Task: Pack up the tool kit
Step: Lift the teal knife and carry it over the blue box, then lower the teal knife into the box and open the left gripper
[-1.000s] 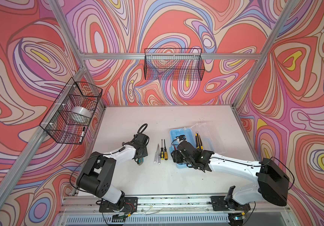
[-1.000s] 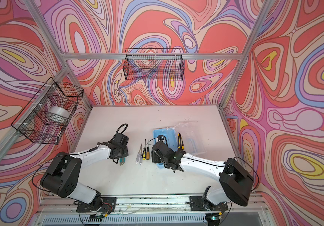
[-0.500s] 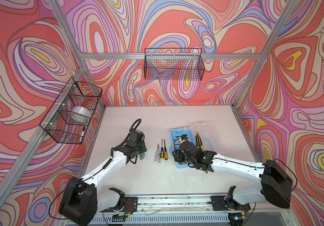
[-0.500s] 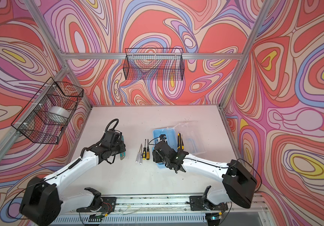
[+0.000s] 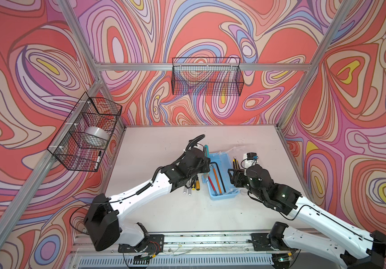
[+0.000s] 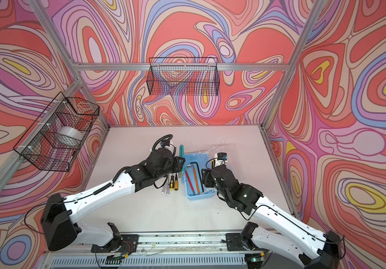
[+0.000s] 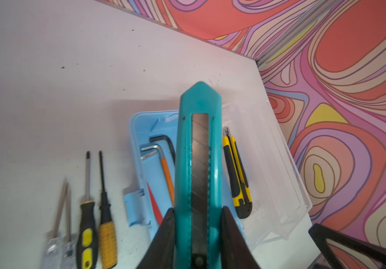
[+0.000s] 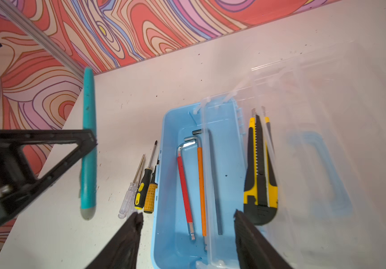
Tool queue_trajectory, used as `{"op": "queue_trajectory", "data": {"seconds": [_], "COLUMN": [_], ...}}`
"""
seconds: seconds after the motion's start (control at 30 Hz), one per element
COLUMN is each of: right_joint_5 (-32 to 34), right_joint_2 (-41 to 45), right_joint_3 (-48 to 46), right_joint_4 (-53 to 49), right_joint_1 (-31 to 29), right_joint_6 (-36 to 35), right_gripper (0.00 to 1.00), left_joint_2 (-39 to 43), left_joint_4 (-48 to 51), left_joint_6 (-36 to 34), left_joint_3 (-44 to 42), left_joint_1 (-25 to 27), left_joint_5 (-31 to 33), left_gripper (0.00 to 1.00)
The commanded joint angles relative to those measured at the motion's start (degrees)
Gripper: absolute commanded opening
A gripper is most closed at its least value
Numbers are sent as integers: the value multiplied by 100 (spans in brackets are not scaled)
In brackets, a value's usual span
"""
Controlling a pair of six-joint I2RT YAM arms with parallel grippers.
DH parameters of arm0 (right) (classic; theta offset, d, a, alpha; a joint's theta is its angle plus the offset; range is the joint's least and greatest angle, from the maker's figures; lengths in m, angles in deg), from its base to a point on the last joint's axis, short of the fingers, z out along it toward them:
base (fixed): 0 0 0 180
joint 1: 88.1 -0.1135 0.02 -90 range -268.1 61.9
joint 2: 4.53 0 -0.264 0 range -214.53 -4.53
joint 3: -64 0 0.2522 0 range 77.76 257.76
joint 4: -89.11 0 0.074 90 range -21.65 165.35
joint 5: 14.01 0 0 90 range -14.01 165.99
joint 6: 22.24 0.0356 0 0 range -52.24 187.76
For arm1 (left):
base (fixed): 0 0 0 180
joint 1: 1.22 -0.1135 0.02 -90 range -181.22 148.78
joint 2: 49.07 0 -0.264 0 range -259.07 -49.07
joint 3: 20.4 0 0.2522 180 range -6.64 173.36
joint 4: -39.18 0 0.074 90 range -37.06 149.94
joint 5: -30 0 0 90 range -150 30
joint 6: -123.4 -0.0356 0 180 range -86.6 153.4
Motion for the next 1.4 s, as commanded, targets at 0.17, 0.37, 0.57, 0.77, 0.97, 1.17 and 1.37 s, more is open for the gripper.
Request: {"op": "queue_trajectory", "data": {"seconds": [0.17, 0.37, 0.57, 0.77, 0.97, 1.17, 1.37], "right_joint_5": [603, 643, 550, 476, 445, 354, 439], "right_joint_2": [731, 864, 837, 633, 511, 432, 214], "right_joint_3": [-112, -224, -438, -553, -576, -556, -294], "right_joint_4": [-922, -1033, -848, -660, -601, -594, -705], "right_joint_1": [32, 32, 32, 39, 49, 67, 74], "right_joint_6": [29, 18, 72, 48, 22, 37, -36], "right_gripper": [65, 65, 65, 65, 68, 69, 66], "left_joint_2": [-1508, -2192, -2678, -2953, -3057, -3002, -2473], "left_joint_4": [-627, -601, -402, -169, -25, -16, -313], "left_joint_6": [422, 554, 689, 735, 802, 773, 295], "left_joint_3": [1061, 1498, 1856, 2077, 2083, 2040, 1694], "left_joint_1": [421, 475, 502, 511, 512, 511, 502], "left_joint_5": [-230, -169, -137, -87, -63, 19, 171], "left_gripper": [22, 24, 27, 29, 38, 42, 42]}}
